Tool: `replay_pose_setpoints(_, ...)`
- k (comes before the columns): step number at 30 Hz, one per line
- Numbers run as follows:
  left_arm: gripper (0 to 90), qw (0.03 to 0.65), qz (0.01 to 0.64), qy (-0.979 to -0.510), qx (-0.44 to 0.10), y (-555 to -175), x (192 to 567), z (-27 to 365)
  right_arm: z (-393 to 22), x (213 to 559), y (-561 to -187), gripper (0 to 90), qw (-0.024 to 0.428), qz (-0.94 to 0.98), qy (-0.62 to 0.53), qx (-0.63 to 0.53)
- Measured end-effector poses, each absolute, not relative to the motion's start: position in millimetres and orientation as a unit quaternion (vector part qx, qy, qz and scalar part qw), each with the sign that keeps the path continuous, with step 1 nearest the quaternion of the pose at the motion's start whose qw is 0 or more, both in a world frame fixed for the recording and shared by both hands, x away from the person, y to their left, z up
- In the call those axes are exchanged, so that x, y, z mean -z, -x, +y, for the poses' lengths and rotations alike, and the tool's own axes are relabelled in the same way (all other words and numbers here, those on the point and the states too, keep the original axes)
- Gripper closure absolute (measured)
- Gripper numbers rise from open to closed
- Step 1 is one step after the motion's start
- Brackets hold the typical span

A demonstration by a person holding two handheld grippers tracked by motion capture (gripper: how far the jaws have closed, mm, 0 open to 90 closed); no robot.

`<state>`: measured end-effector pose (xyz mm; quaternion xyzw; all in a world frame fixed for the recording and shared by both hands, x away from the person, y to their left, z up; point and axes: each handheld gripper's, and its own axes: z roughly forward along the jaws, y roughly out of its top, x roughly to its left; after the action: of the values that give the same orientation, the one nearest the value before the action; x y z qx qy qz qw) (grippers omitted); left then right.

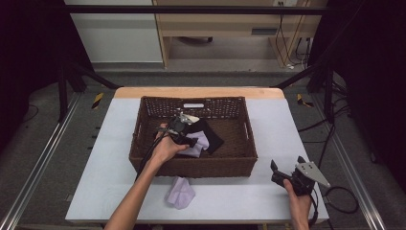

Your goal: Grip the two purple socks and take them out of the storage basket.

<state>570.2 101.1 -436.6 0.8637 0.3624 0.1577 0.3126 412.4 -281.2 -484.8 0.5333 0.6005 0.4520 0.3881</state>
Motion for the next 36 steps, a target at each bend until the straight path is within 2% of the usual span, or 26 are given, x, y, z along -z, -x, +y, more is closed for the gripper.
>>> replay_pose_setpoints(2, 39.6, 0.306, 0.361, -0.867, -0.155, -570.6, 437.9, 101.4, -281.2, 484.8, -412.5, 2.8, 0.388, 0.601, -0.533, -0.452)
replay_pose_setpoints(7, 59.4, 0.283, 0.361, -0.878, -0.137, -572.0, 441.5, 102.9, -281.2, 484.8, -412.4, 2.9, 0.388, 0.600, -0.533, -0.452)
replay_pose_setpoints(8, 59.4, 0.283, 0.362, -0.879, -0.128, -572.1, 441.4, 103.3, -281.3, 484.8, -412.3, 2.9, 0.388, 0.600, -0.533, -0.453)
replay_pose_setpoints(9, 70.1, 0.283, 0.362, -0.879, -0.124, -571.7, 441.2, 103.3, -281.3, 484.8, -412.2, 2.9, 0.388, 0.599, -0.534, -0.454)
replay_pose_setpoints(12, 82.2, 0.275, 0.366, -0.881, -0.118, -569.2, 437.3, 102.8, -281.3, 484.8, -412.3, 2.8, 0.388, 0.600, -0.533, -0.453)
replay_pose_setpoints(15, 84.0, 0.284, 0.371, -0.875, -0.126, -567.9, 434.1, 104.0, -281.5, 484.9, -412.3, 2.9, 0.389, 0.600, -0.534, -0.452)
replay_pose_setpoints(21, 85.6, 0.367, 0.391, -0.831, -0.148, -563.2, 421.9, 115.2, -281.6, 484.9, -412.2, 3.0, 0.389, 0.598, -0.535, -0.453)
replay_pose_setpoints(32, 86.3, 0.445, 0.383, -0.789, -0.180, -557.4, 406.9, 122.5, -282.2, 484.8, -412.2, 3.0, 0.388, 0.598, -0.535, -0.453)
replay_pose_setpoints(36, 86.3, 0.478, 0.384, -0.770, -0.177, -556.1, 400.8, 125.3, -282.2, 484.8, -412.3, 3.0, 0.388, 0.598, -0.536, -0.453)
